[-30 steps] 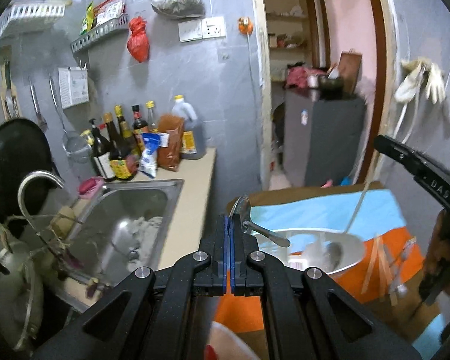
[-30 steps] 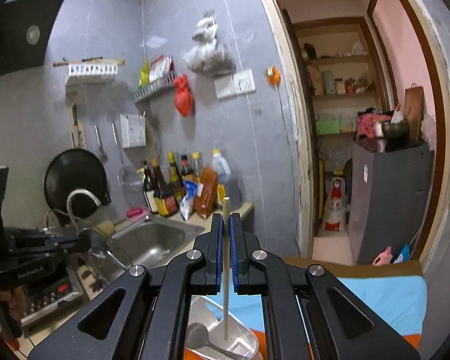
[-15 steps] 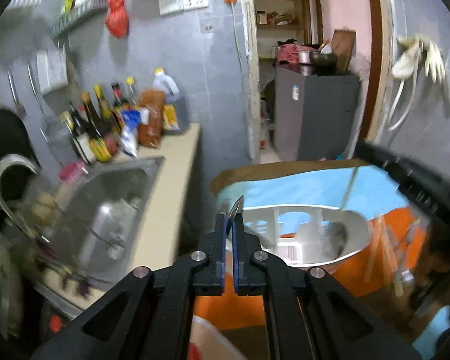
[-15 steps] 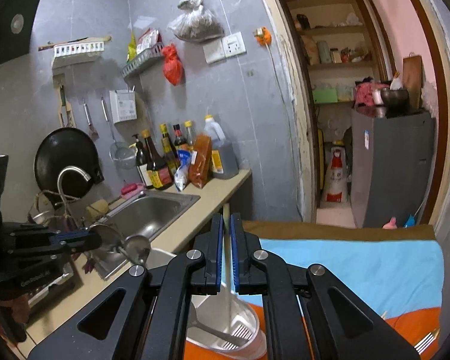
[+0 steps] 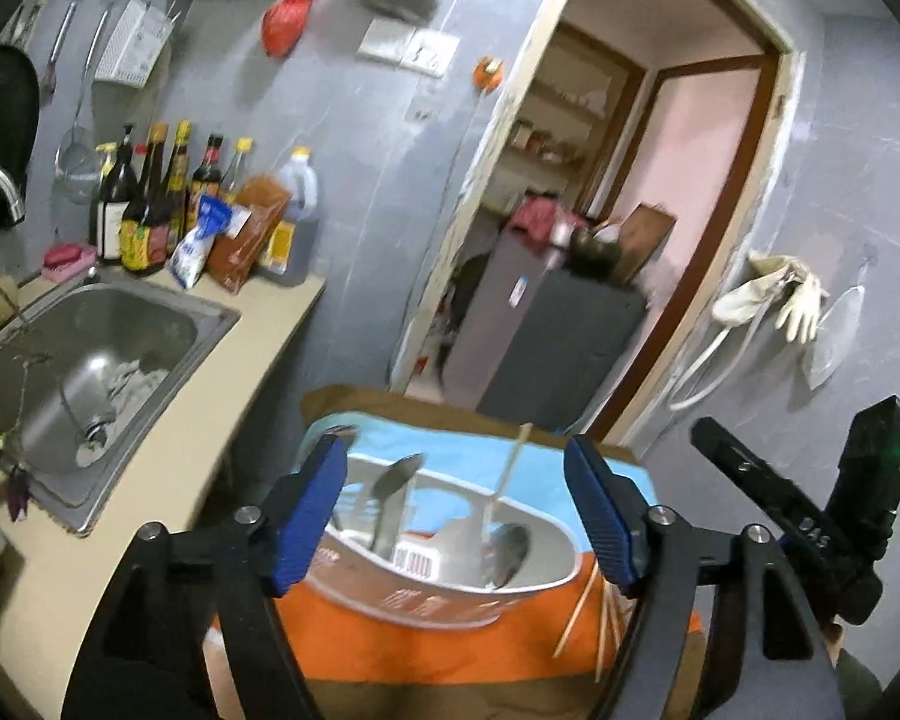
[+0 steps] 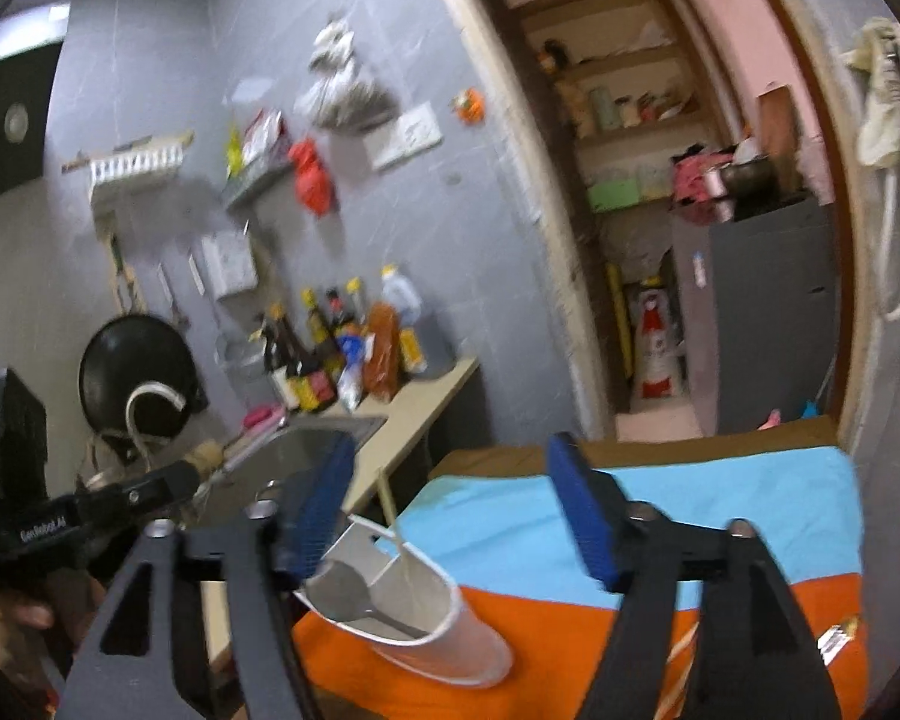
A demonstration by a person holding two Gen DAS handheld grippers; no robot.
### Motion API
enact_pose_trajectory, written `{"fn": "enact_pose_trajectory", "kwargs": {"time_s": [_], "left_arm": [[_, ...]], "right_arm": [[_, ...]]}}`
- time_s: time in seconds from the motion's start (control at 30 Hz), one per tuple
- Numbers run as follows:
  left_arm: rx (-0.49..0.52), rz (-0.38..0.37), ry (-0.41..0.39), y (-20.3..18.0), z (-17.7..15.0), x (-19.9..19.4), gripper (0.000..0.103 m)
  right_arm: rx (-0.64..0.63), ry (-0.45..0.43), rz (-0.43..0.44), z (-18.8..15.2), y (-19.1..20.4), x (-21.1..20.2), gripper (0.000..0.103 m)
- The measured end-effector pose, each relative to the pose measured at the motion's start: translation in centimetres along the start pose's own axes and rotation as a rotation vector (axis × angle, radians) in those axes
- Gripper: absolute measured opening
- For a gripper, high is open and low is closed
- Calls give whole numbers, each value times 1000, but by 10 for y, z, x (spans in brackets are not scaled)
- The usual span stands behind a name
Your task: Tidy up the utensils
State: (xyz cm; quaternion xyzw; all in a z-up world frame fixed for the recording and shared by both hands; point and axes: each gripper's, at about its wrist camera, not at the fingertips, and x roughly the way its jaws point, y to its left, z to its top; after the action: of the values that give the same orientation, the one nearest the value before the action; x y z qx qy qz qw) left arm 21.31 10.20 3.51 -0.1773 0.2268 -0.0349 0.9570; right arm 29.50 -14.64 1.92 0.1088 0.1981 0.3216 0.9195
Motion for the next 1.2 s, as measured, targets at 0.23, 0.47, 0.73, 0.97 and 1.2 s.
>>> {"fn": "enact_pose_trajectory", "kwargs": {"time_s": [0.23, 0.47, 0.73, 0.97, 1.2], "left_arm": [[30, 30, -117, -43, -17, -3, 97], [134, 22, -148, -86, -42, 5, 97], [173, -37, -42, -124, -87, 38, 97], [194, -67, 104, -155, -142, 74, 97], [178, -109, 232, -173, -181, 99, 94]], "right_arm": [[-48, -129, -100, 9, -23, -61, 103], [-95, -195, -202, 4, -50, -113, 103], [-109, -121, -287, -27, -99, -140, 103], [-109, 21, -295, -57, -143, -132, 103], [-97, 197, -310, -84, -177, -109, 100]]}}
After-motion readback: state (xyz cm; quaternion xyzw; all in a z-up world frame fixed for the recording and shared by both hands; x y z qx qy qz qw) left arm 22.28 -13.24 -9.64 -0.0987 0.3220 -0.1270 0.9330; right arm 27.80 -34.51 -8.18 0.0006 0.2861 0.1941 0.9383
